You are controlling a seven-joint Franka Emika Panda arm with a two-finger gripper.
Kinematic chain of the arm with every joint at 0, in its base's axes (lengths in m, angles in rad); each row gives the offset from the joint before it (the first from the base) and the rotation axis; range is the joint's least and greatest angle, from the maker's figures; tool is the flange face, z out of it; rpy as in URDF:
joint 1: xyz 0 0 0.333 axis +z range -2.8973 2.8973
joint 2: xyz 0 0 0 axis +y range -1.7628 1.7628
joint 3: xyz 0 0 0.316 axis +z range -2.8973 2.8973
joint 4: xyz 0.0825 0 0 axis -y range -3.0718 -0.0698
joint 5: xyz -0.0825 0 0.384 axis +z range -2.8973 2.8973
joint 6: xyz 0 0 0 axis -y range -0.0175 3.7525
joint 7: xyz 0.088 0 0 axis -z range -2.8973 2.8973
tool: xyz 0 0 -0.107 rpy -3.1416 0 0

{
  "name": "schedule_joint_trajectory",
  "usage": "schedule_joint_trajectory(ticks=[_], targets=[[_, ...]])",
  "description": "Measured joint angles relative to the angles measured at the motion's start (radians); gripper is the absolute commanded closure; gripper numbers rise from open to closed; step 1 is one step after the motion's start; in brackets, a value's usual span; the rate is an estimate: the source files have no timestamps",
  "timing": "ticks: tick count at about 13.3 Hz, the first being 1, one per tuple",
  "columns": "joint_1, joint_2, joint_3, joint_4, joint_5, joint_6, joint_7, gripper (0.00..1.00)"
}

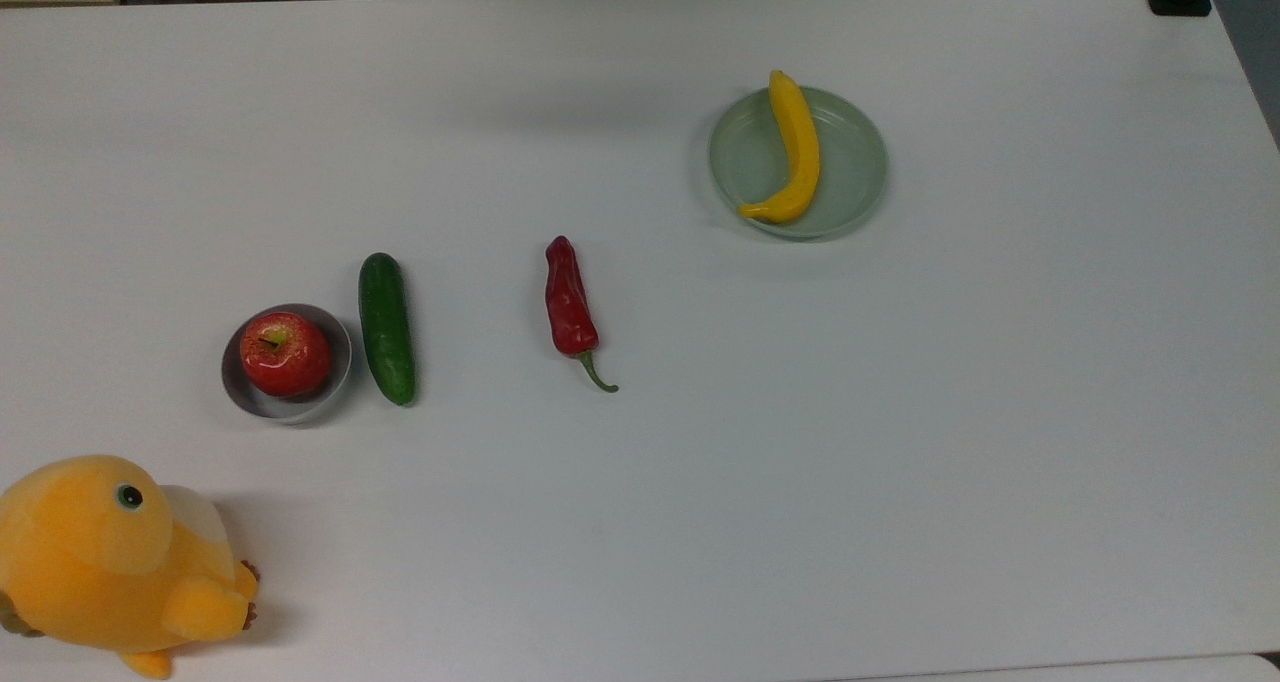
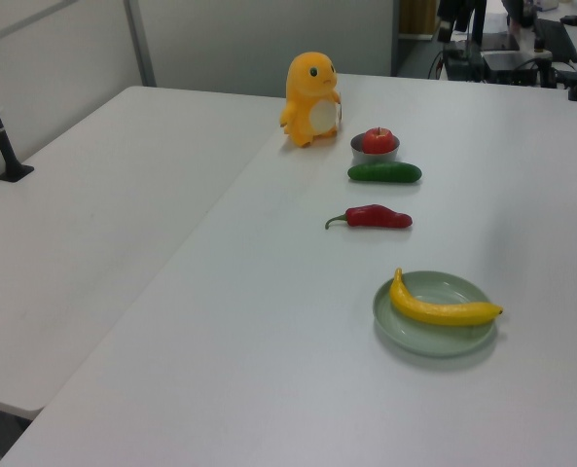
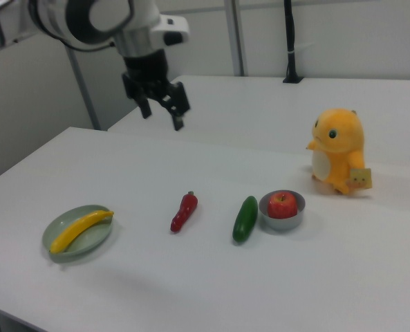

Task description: Put the cucumber on the left side of the bowl

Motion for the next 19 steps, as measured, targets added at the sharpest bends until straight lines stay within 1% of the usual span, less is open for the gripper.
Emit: schedule_joint_trajectory(ticks=[2, 4, 7, 9, 13, 15, 16, 19], targets=[[0.002, -0.002, 0.041, 0.022, 0.0, -0.047, 0.071, 0.0], [0.004, -0.002, 0.086, 0.024, 0.0, -0.076, 0.123, 0.0], [0.008, 0.005, 0.137, 0.015, -0.002, -0.078, 0.139, 0.0], [0.009, 0.012, 0.152, 0.003, -0.003, -0.073, 0.13, 0.0], [0.011, 0.022, 0.152, -0.018, -0.006, -0.015, 0.016, 0.0], [0.011, 0.022, 0.144, -0.022, -0.009, 0.003, -0.013, 0.0], [0.015, 0.022, 0.133, -0.022, -0.009, 0.006, -0.022, 0.0], [0.054, 0.022, 0.082, -0.022, -0.009, 0.007, -0.038, 0.0]])
